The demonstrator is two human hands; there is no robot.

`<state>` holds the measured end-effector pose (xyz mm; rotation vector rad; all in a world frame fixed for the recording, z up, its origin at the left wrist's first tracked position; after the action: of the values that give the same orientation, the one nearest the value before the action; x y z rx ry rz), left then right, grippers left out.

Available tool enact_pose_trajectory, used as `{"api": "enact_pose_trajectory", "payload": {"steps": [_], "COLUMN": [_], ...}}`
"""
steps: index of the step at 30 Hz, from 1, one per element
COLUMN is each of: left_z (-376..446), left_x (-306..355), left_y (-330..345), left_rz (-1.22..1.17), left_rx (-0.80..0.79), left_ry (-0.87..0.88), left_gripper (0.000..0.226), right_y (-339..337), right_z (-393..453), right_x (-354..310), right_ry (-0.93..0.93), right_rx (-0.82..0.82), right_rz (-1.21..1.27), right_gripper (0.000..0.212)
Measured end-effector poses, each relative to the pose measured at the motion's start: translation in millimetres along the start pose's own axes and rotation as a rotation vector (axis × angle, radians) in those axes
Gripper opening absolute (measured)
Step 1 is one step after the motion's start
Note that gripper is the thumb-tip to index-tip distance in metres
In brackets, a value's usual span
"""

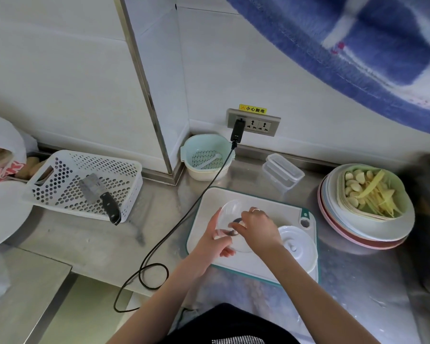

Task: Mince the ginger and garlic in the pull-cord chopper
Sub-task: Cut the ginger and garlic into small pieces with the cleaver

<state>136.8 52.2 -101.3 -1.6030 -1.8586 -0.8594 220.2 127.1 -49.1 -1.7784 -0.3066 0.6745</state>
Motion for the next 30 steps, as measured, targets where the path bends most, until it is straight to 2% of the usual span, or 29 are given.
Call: {"api": "enact_pose_trajectory", "payload": {"steps": [2,4,5,6,7,8,10,11,12,14,17,19,20,22,23,24,25,26,28,30], "left_z": [2.6,6.4,9.6,12.2,15.5,18.1,23.2,26.8,30.3,36.8,30.5,16.2,4.9,-23.1,-32.1,-33.2,-25.5,-14.6,1.2,11.5], "left_x": [-2.4,-7.3,-11.4,-15.3,-19.2,-22.5,-27.4,-30.7,-34.5,-40.5,-40.2,-33.9,-20.5,20.0,37.9,52.3,61.4,67.1,59.9,51.5], "left_y": [-2.2,-3.9,-5.5,-7.5,-9.8,-10.9,-9.6,-9.4,-9.7,-10.7,-22.9,-39.3,-46.9,-48.6,-40.6,-26.1,-3.5,25.0,80.5,111.8], "left_rz": [-0.029,-0.048,-0.051,-0.050,-0.048,-0.043,-0.035,-0.035,-0.042,-0.043,0.198,0.395,0.415,0.293,0.191,0.108,0.066,0.065,0.084,0.025], "left_rx": [0.002,-0.003,0.001,0.008,0.019,0.021,0.024,0.036,0.055,0.101,0.299,0.502,0.628,0.802,0.769,0.654,0.490,0.302,-0.020,-0.189], "left_ry": [-0.008,-0.037,-0.056,-0.073,-0.088,-0.096,-0.112,-0.125,-0.141,-0.190,-0.329,-0.392,-0.308,0.079,0.250,0.332,0.332,0.261,-0.027,-0.180], "left_gripper": [0.079,0.076,0.075,0.075,0.075,0.075,0.071,0.069,0.069,0.074,0.072,0.066,0.060,0.038,0.025,0.018,0.023,0.040,0.068,0.054], "right_y": [-13.4,-42.1,-53.2,-57.4,-50.6,-31.2,24.5,43.6,55.1,65.7,51.2,33.9,26.2,15.2,14.6,13.5,10.0,3.1,-5.9,1.5], "right_z": [-6.5,-24.5,-37.8,-50.2,-58.7,-63.1,-75.9,-83.2,-88.2,-88.7,-85.6,-83.8,-85.9,-90.1,-90.0,-89.8,-90.1,-90.4,-89.3,-89.4], "right_x": [6.7,37.8,61.2,85.0,108.9,129.0,151.2,151.4,145.5,132.5,127.8,126.8,129.7,126.3,116.9,104.8,96.0,87.6,73.8,82.7], "right_ry": [0.042,0.168,0.232,0.277,0.335,0.410,0.501,0.504,0.490,0.463,0.521,0.517,0.521,0.517,0.505,0.486,0.463,0.420,0.334,0.414], "right_rx": [0.104,0.380,0.531,0.615,0.586,0.420,-0.060,-0.213,-0.297,-0.331,-0.174,0.048,0.182,0.406,0.429,0.422,0.428,0.446,0.443,0.508], "right_rz": [0.119,0.323,0.396,0.410,0.384,0.347,0.250,0.223,0.210,0.170,0.156,0.324,0.500,1.057,1.371,1.666,1.883,2.038,2.195,2.166], "right_gripper": [0.047,0.045,0.040,0.030,0.022,0.036,0.090,0.107,0.118,0.127,0.124,0.119,0.117,0.108,0.097,0.079,0.063,0.052,0.053,0.057]}}
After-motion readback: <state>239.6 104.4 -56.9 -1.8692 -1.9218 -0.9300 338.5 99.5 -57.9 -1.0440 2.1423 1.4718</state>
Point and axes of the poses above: each hand's wrist, its own z-axis towards the middle knuckle, its own y-axis out of the palm, x = y × z, the point moved 10 cm from there along z, towards the middle knuckle, and after that the axes turned 12 degrees about -y, right-handed, at the moved point
